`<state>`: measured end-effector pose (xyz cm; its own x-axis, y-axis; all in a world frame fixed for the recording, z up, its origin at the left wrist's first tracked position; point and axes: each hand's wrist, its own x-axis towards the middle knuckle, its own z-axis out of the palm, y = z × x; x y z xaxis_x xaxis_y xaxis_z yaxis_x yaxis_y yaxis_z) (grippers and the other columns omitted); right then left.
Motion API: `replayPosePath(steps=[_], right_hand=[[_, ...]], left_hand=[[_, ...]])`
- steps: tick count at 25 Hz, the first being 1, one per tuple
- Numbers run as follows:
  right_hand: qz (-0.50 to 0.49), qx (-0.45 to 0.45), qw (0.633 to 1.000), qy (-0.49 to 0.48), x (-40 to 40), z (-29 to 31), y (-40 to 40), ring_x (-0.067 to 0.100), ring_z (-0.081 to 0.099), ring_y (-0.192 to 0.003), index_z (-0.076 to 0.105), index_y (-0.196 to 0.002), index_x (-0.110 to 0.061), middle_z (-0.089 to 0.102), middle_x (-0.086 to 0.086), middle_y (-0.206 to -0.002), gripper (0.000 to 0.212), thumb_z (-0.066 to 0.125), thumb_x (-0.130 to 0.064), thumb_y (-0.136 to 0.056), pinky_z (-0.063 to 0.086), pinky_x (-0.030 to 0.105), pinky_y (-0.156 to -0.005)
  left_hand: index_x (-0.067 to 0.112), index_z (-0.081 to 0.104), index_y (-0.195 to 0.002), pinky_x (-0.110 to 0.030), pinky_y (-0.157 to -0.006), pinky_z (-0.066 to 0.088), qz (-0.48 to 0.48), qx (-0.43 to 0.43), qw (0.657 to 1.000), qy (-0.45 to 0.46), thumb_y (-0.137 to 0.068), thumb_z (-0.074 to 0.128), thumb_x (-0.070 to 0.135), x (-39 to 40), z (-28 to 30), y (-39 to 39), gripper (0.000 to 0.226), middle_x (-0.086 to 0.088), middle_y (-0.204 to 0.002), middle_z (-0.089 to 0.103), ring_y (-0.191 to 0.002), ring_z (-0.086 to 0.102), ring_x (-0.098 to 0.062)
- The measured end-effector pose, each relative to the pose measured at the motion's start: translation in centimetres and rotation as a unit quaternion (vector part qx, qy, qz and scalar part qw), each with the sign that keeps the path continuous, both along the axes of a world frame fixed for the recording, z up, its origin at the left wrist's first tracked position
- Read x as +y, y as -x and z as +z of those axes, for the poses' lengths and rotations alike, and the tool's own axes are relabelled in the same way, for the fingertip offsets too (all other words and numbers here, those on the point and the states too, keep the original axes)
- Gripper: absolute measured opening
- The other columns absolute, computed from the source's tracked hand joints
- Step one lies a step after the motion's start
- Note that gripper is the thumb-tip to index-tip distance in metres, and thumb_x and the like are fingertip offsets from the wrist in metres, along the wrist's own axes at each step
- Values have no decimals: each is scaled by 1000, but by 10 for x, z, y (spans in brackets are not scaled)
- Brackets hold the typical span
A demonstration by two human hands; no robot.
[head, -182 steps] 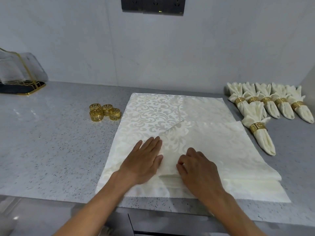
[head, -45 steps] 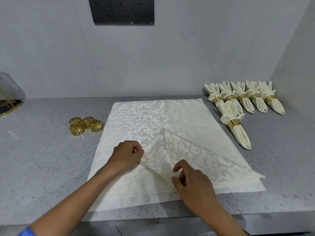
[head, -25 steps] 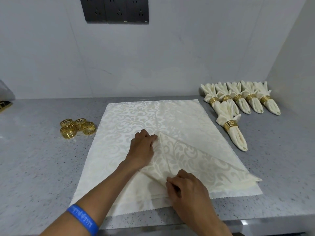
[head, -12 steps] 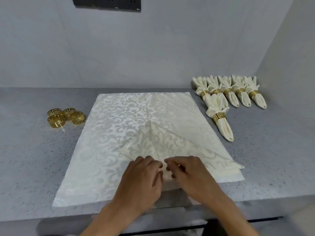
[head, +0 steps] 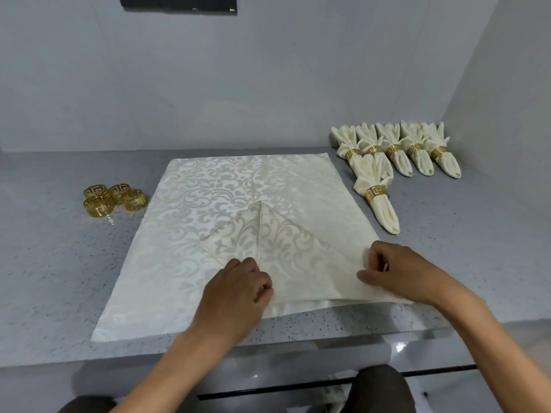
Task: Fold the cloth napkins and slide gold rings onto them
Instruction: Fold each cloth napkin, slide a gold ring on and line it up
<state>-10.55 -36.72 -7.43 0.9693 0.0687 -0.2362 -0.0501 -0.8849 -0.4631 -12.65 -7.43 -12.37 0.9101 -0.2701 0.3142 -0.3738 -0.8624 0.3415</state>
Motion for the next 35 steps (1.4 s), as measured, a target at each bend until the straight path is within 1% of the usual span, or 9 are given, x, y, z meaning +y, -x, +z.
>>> replayPosePath(steps=[5,8,11,13,18,22,24,30,35], right_hand=[[76,162,982,-61,-7,16,-1,8,51,-58,59,-101,-33,63,-1,-70,20,70,-22,-89,42,26,-62],[36,141,937,-319,-13,28,-15,20,58,-57,72,-98,-9,62,25,-79,18,57,-3,-90,38,29,-51],[-28,113,862,-494,8,37,-43,29,69,-68,65,-101,5,71,26,-101,21,47,5,-89,31,22,-41],[-30,67,892,-445,39,33,-68,25,68,-69,68,-96,-3,74,18,-99,9,61,-7,-91,32,24,-43],[-45,-85,961,-260,115,-2,-120,0,47,-46,72,-75,-7,57,-9,-54,17,73,-20,-86,39,20,-53],[-26,-158,980,-121,138,-31,-132,13,57,-70,60,-92,-19,59,-8,-73,5,63,-20,-88,43,29,-65],[15,-202,978,-44,143,-40,-129,17,57,-77,52,-107,-28,58,-8,-85,18,54,-19,-91,44,33,-67],[85,-262,941,195,147,-59,-127,24,51,-96,49,-136,-25,47,3,-117,36,37,-26,-102,51,37,-68],[80,-229,939,243,154,-48,-130,26,50,-105,43,-141,-24,46,4,-128,40,31,-31,-103,42,38,-80]], left_hand=[[23,67,-83,-9,-63,32,-10,0,1000,1,-95,60,30,13,-2,6,16,18,-87,49,-84,42,-3],[21,58,-72,-11,-59,33,-21,-14,1000,-8,-93,60,25,13,-6,9,22,17,-84,44,-80,40,-3],[22,50,-64,-13,-57,34,-24,-42,999,-20,-93,57,30,14,-8,9,30,15,-77,42,-73,40,-5],[22,50,-59,-15,-57,34,-14,-65,998,-11,-91,53,42,11,-8,11,38,14,-71,42,-67,40,-5],[20,50,-54,-19,-59,39,-7,-129,991,20,-84,58,51,11,-17,7,44,11,-66,45,-64,43,-8],[19,64,-73,-28,-55,50,15,-135,990,47,-85,55,31,10,-23,5,18,8,-67,55,-63,53,-13],[20,68,-88,-27,-56,51,9,-137,990,32,-83,54,25,11,-25,5,16,7,-71,58,-66,55,-13],[18,56,-65,-27,-58,46,-14,-114,993,2,-79,54,19,13,-26,8,14,3,-73,51,-67,49,-15],[18,57,-68,-31,-60,50,-25,-75,997,19,-84,51,21,13,-19,10,17,3,-75,51,-69,50,-17]])
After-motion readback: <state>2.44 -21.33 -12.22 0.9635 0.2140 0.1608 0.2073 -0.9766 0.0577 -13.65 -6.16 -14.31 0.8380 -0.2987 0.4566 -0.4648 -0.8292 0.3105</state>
